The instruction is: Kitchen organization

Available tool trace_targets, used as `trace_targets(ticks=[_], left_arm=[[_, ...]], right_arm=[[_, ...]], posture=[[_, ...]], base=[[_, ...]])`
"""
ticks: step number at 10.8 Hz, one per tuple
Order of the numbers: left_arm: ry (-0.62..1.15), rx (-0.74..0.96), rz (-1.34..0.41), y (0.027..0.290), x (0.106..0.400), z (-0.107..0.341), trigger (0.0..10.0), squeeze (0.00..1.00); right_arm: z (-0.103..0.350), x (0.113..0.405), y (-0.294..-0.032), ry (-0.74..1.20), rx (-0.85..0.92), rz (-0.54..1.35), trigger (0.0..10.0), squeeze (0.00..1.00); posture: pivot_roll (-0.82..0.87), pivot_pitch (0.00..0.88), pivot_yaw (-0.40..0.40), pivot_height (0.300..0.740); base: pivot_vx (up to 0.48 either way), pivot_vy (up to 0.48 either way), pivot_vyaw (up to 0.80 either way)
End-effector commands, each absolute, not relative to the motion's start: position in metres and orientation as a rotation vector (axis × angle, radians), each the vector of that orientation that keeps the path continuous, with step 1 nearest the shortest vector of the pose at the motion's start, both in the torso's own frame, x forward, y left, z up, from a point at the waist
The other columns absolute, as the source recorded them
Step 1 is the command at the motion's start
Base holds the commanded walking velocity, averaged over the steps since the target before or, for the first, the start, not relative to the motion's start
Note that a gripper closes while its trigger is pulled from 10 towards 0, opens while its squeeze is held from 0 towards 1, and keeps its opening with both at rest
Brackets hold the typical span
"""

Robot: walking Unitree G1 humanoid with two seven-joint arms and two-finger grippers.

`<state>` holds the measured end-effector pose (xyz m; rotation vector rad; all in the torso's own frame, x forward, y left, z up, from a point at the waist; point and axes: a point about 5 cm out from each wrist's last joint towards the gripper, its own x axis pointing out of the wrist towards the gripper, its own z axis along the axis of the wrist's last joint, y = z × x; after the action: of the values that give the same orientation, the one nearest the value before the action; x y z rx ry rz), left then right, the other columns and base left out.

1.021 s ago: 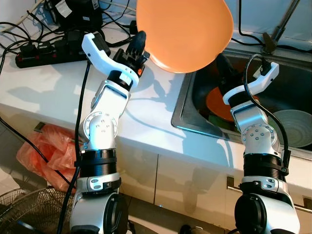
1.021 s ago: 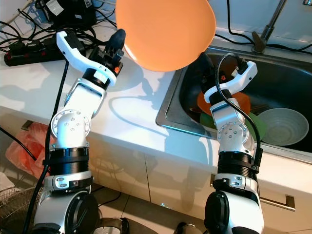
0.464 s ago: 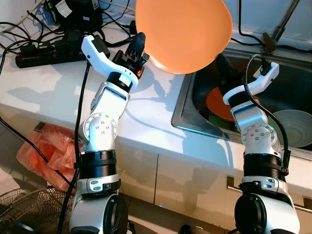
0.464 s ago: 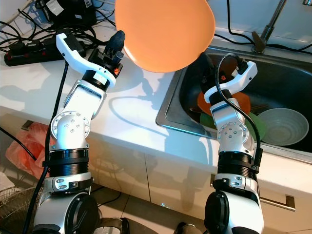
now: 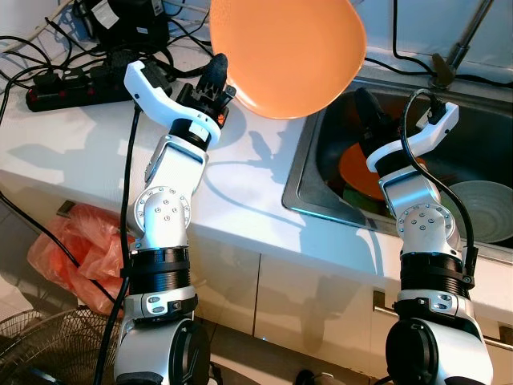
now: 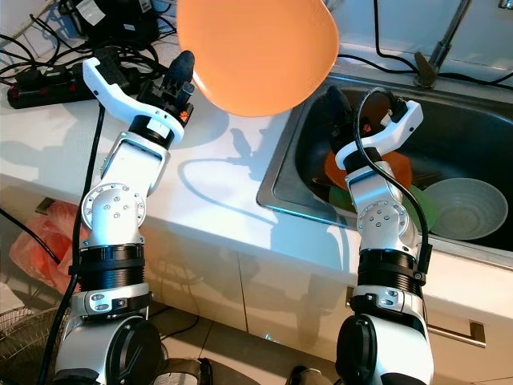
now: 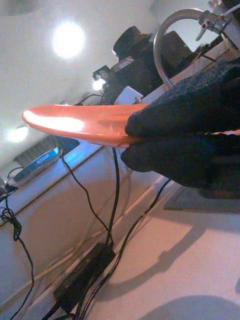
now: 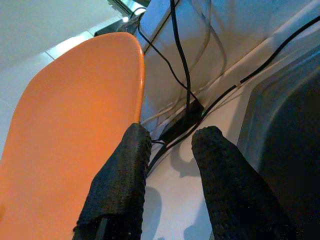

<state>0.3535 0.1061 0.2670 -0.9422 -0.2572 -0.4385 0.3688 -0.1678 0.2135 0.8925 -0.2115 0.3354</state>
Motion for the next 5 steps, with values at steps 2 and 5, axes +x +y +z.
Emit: trace_targets(ticks=[2,5], left_arm=[[-0.273,-0.939,-0.49,0.0964,0.3505,0.2751,10.0,0.0],[-0.252,-0.925,-0.519,0.0908,0.3493,0.2738,10.0,0.0]], right_arm=[[0.2156,0.3687,-0.169,-0.216,0.888,0.336,10.0,0.0],[0.2159,0.3687,-0.1688,-0.218,0.889,0.335,10.0,0.0]], posture=[[0.06,0.098,-0.021,0.74],[0.06,0.101,-0.02,0.74]], base=[[0.0,0.0,0.0],[0.0,0.0,0.0]])
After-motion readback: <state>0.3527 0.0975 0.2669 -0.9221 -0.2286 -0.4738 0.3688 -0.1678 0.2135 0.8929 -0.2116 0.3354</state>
